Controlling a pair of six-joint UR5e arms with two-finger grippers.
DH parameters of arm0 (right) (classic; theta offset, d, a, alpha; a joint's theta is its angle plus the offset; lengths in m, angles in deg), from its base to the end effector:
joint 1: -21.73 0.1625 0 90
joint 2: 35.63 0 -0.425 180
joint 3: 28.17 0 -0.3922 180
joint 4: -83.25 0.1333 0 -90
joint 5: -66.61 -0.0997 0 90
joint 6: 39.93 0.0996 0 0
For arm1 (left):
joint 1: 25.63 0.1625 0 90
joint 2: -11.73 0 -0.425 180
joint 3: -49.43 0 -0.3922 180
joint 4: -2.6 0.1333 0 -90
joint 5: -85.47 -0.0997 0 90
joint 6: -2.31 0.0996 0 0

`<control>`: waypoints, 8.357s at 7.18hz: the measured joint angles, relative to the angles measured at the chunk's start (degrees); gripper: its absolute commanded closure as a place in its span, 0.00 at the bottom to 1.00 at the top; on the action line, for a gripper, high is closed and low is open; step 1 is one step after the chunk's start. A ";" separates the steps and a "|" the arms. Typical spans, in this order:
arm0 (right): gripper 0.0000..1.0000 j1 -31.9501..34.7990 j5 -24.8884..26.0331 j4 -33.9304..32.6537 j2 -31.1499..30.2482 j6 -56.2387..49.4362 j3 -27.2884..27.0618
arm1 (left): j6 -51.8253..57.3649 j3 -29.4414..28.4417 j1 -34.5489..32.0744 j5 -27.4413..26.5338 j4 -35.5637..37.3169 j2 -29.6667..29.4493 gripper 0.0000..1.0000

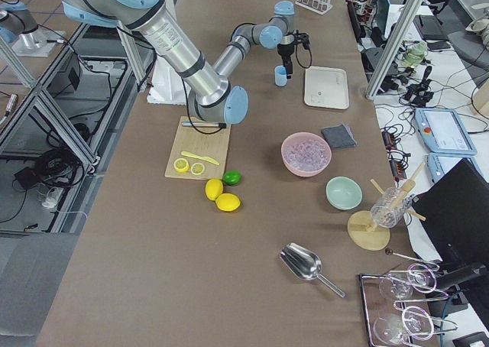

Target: Put ice and cherries in cup

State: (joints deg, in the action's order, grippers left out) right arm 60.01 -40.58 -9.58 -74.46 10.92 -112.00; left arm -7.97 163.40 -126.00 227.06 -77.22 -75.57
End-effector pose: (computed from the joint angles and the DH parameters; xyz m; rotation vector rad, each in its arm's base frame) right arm -0.5214 -0.5438 0.1552 0.2334 -0.7491 -0.1248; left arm -0.1363 -0.4378 0.4863 0.1814 0.8996 -0.2477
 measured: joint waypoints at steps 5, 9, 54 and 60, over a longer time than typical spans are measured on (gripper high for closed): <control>0.05 17.54 -7.11 -0.62 -20.57 -36.37 -6.39 | -0.04 0.54 0.01 0.09 -0.15 -0.13 0.02; 0.12 20.33 -10.42 19.52 -27.15 -40.20 3.21 | -0.02 0.58 0.01 1.36 -0.18 -0.10 0.02; 0.20 15.52 -2.75 3.23 -33.75 -34.70 -13.20 | 0.09 0.58 -0.18 2.02 -0.25 0.01 0.02; 0.39 13.89 -1.21 3.28 -33.45 -35.72 -12.55 | 0.09 0.18 -0.10 2.02 -0.24 -0.06 0.02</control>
State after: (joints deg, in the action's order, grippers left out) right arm 73.90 -41.79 -6.30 -107.92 -24.81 -124.55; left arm -7.89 163.59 -126.11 229.08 -77.46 -75.62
